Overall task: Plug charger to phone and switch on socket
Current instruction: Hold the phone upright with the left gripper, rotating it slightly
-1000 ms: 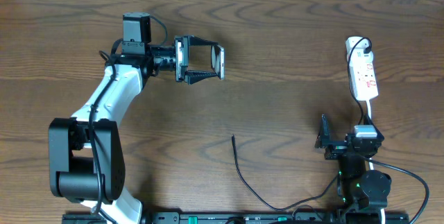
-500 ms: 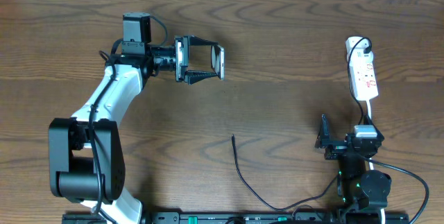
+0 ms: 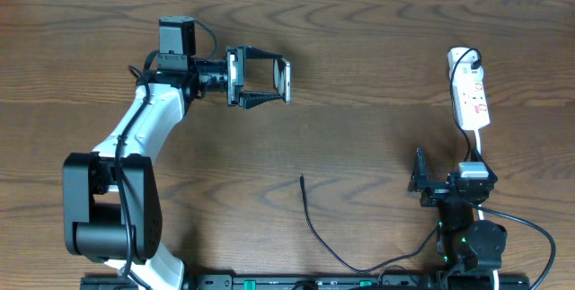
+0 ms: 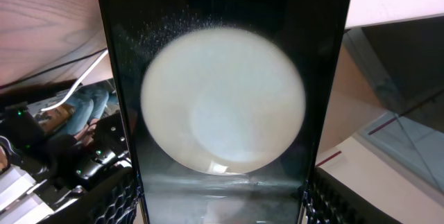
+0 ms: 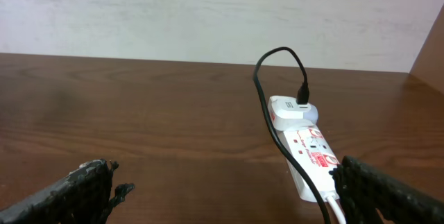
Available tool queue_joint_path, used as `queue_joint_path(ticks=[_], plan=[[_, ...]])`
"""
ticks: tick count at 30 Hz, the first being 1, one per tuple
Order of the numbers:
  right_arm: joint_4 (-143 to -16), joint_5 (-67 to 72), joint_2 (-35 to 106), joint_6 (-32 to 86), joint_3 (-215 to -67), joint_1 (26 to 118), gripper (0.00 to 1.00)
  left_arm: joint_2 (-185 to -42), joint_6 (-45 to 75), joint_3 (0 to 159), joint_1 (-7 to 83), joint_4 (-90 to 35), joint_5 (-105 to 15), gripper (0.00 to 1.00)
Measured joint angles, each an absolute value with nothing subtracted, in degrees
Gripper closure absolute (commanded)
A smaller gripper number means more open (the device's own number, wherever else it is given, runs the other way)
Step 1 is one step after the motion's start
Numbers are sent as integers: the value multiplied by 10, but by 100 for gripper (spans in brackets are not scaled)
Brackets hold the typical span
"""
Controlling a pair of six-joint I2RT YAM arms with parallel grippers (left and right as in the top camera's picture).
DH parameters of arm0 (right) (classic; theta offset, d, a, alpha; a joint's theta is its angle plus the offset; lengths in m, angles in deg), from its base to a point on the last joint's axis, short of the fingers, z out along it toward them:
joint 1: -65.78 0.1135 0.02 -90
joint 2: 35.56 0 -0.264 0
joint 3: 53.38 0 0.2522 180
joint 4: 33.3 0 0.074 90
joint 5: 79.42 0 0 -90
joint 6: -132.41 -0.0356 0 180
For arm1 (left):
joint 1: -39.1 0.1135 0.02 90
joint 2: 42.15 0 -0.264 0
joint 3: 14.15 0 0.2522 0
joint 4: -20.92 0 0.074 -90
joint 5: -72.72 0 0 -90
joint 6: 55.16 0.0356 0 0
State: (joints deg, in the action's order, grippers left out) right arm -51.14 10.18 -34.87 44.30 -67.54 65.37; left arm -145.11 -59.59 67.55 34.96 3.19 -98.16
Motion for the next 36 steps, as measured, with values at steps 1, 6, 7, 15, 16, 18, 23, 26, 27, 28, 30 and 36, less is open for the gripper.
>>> queue_joint_path(ticks=[1, 6, 7, 15, 16, 18, 23, 26, 27, 28, 30, 36], plan=[[-511, 102, -349, 443, -675, 654, 1, -1451, -594, 676, 350, 32, -982, 93], [-511, 102, -349, 443, -675, 654, 1, -1451, -564, 676, 350, 32, -967, 93], [-511, 102, -349, 443, -675, 654, 1, -1451, -555, 676, 350, 32, -962, 92], [-511, 102, -349, 443, -675, 654, 1, -1451, -497, 676, 350, 32, -888, 92], [-511, 102, -349, 443, -675, 654, 1, -1451, -491, 676, 350, 32, -876, 93], [-511, 102, -349, 443, -675, 654, 1, -1451, -478, 676, 350, 31, -849, 93], [-511, 102, -349, 443, -675, 654, 1, -1451, -454, 676, 350, 31, -781, 92], [-511, 102, -349, 443, -675, 654, 1, -1451, -446, 676, 350, 31, -753, 93], [-511, 102, -349, 443, -675, 654, 1, -1451, -446, 676, 350, 32, -747, 93], [-511, 102, -349, 443, -675, 654, 1, -1451, -445, 676, 350, 34, -741, 92], [-511, 102, -349, 443, -675, 654, 1, -1451, -444, 676, 350, 45, -735, 92], [-511, 102, -349, 443, -675, 654, 1, -1451, -442, 676, 350, 71, -726, 93]])
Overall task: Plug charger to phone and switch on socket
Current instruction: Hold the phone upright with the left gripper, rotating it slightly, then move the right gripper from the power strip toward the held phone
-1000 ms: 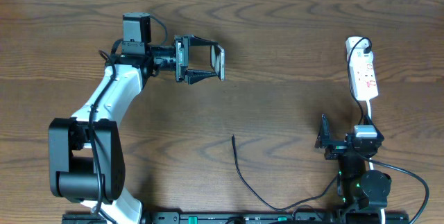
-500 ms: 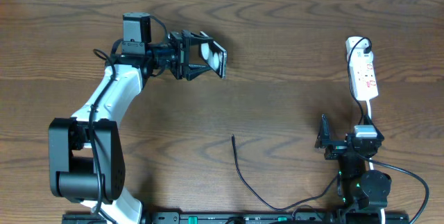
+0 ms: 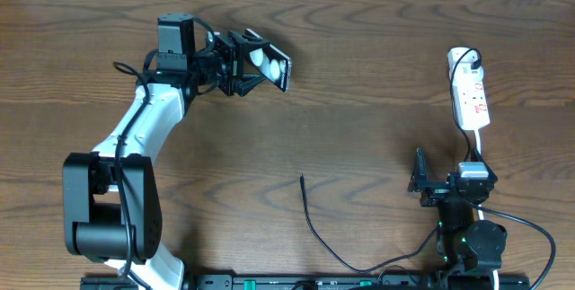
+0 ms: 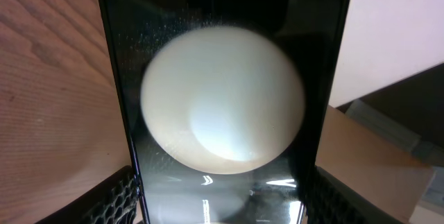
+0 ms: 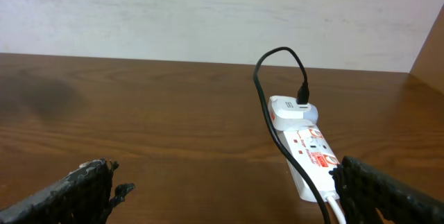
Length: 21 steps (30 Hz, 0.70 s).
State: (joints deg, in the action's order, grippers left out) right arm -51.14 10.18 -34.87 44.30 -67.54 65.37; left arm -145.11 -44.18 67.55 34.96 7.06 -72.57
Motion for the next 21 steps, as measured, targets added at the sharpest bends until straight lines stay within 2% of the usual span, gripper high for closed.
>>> queue_joint_path(ticks=[21], plan=[[-504, 102, -349, 443, -675, 654, 1, -1451, -428, 676, 350, 135, -724, 93]])
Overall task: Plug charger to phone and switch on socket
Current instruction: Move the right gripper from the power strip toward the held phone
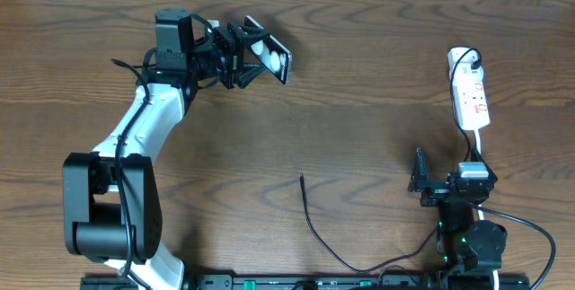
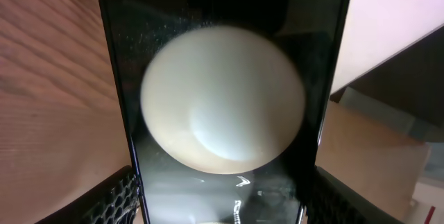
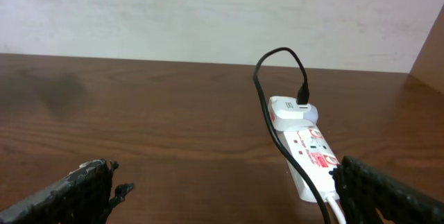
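Observation:
My left gripper [image 1: 254,55] is shut on a black phone [image 1: 269,55], held off the table at the far left and tilted. In the left wrist view the phone [image 2: 223,99] fills the frame, its glass reflecting a round lamp. A white socket strip [image 1: 470,97] lies at the far right with a white charger block [image 3: 291,107] plugged in. The black charger cable's free end [image 1: 303,180] lies on the table near the middle front. My right gripper [image 1: 420,182] rests open near the front right, holding nothing.
The wooden table [image 1: 377,48] spans the whole overhead view. The black cable [image 1: 359,265] loops along the front edge toward the right arm's base. A pale wall [image 3: 208,16] stands behind the table.
The left gripper has turned the phone a little further and lifted it slightly toward the far edge. The right arm, cable and socket strip have not moved.
First the left gripper held the phone edge-on and level over the far left of the table. Then the wrist had rolled, with the phone tilted and its screen showing from above. Now it is tilted a bit more, slightly farther back. The right gripper stayed open and still.

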Available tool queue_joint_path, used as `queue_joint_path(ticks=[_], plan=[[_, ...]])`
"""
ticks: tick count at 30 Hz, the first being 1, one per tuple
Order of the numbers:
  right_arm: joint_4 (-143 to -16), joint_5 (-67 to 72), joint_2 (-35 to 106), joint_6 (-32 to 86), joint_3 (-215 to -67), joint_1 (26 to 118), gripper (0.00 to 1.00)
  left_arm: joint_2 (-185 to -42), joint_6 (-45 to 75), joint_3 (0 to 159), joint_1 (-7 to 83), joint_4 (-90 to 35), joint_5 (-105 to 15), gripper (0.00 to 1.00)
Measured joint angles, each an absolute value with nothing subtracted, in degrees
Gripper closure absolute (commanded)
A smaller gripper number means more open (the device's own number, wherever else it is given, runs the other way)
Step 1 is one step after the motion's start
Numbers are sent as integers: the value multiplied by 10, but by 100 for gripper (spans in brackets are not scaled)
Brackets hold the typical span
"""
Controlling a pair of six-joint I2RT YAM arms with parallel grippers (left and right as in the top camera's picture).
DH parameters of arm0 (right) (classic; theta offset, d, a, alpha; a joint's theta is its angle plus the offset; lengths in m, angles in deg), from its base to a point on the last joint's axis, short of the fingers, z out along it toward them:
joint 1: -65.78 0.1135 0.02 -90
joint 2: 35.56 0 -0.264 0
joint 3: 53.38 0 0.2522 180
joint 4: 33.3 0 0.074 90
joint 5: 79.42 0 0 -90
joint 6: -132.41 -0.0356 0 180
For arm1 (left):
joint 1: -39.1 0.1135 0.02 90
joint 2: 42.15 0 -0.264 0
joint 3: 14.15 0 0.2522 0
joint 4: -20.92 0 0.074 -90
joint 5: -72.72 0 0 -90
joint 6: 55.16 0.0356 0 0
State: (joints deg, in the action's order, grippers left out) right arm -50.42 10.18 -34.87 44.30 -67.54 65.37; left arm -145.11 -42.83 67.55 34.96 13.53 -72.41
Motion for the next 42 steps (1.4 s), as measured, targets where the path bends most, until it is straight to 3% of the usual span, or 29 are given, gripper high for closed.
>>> queue_joint_path(ticks=[4, 11, 18, 29, 35, 42], plan=[[-474, 87, -349, 427, -675, 654, 1, -1451, -423, 676, 350, 136, -723, 92], [-409, -9, -349, 293, -677, 654, 1, -1451, -415, 676, 349, 136, -717, 93], [-490, -67, -316, 241, -780, 654, 1, -1451, -413, 676, 336, 136, -692, 93], [-526, -304, -18, 233, -1029, 654, 1, -1451, -412, 676, 315, 136, -680, 93], [-485, -405, 107, 206, -1040, 654, 1, -1451, -412, 676, 290, 136, -679, 93], [-417, -440, 202, 144, -1040, 662, 11, -1451, -412, 676, 266, 153, -679, 93]])
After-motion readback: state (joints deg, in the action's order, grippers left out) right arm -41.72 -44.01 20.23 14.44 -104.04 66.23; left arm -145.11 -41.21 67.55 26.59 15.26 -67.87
